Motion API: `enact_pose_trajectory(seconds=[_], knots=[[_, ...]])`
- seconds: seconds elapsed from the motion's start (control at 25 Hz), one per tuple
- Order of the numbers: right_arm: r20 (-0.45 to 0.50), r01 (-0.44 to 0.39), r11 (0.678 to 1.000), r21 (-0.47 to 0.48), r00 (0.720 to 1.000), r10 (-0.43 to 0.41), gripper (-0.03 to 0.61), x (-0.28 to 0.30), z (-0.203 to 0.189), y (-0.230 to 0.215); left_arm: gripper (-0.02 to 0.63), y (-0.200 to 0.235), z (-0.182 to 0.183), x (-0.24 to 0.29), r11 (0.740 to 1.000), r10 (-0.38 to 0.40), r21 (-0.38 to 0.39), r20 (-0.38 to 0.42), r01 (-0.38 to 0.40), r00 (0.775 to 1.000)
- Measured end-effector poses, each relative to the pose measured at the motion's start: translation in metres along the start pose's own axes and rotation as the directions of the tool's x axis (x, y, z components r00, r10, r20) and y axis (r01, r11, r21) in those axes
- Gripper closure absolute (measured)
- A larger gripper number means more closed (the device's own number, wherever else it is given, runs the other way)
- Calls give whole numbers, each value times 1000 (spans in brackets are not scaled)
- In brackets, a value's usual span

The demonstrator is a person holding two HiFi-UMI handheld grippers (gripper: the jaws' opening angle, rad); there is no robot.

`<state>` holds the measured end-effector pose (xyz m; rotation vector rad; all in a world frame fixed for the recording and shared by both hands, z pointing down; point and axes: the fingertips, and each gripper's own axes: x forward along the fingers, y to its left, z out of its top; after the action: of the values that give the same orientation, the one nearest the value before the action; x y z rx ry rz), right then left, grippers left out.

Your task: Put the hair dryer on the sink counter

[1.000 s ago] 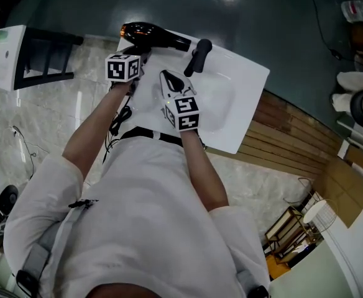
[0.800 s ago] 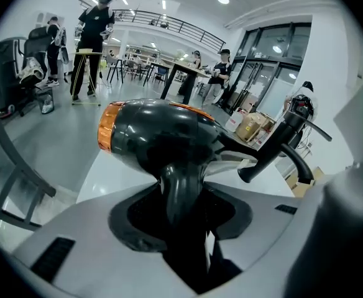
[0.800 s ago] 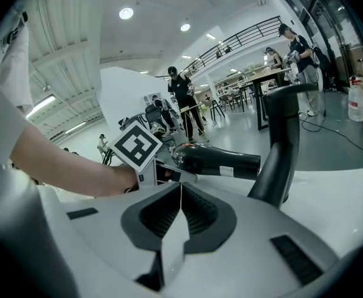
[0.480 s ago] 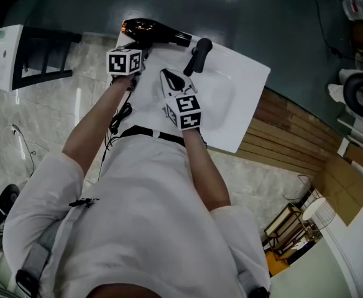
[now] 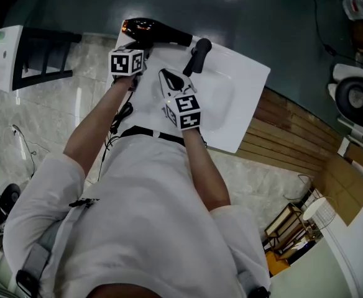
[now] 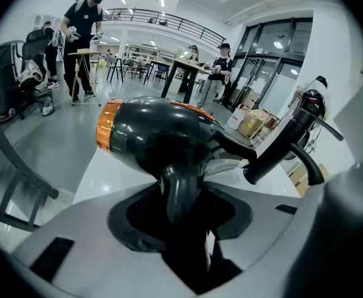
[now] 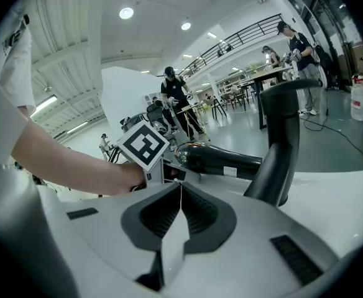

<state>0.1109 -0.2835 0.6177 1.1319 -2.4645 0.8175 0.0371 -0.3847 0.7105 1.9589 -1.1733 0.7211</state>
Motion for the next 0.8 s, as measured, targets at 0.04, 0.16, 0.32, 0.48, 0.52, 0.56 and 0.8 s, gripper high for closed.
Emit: enact_pose_trajectory(seconds=[0.04, 0.16, 0.32, 0.48, 0.52, 0.56, 0.8], knots=[[-1, 1, 1000, 0, 1000, -1, 571, 0, -1, 0, 446, 0, 0, 0, 1000, 3, 2, -1, -3, 1000], [-2, 2, 1000, 1, 1000, -2, 571, -1, -1, 0, 446, -1, -2, 0, 1000, 11, 14, -6, -11, 1000], [-4, 3, 1000, 1, 1000, -3, 571, -2, -1, -1, 446, -2, -6, 1, 999, 18, 41, -23, -17, 1000], [-3, 7, 1000, 2, 1000, -7, 571, -3, 0, -1, 446, -3, -9, 1, 999, 17, 40, -29, -16, 999], [-4, 8, 1000, 2, 1000, -8, 571, -3, -1, -2, 446, -3, -10, 2, 999, 17, 41, -31, -16, 999], [-5, 8, 1000, 2, 1000, -8, 571, -3, -1, -2, 445, -3, -11, 2, 999, 16, 42, -33, -15, 999], [-1, 11, 1000, 3, 1000, -11, 571, -5, -2, 1, 445, -3, -11, 1, 999, 15, 44, -36, -14, 999]])
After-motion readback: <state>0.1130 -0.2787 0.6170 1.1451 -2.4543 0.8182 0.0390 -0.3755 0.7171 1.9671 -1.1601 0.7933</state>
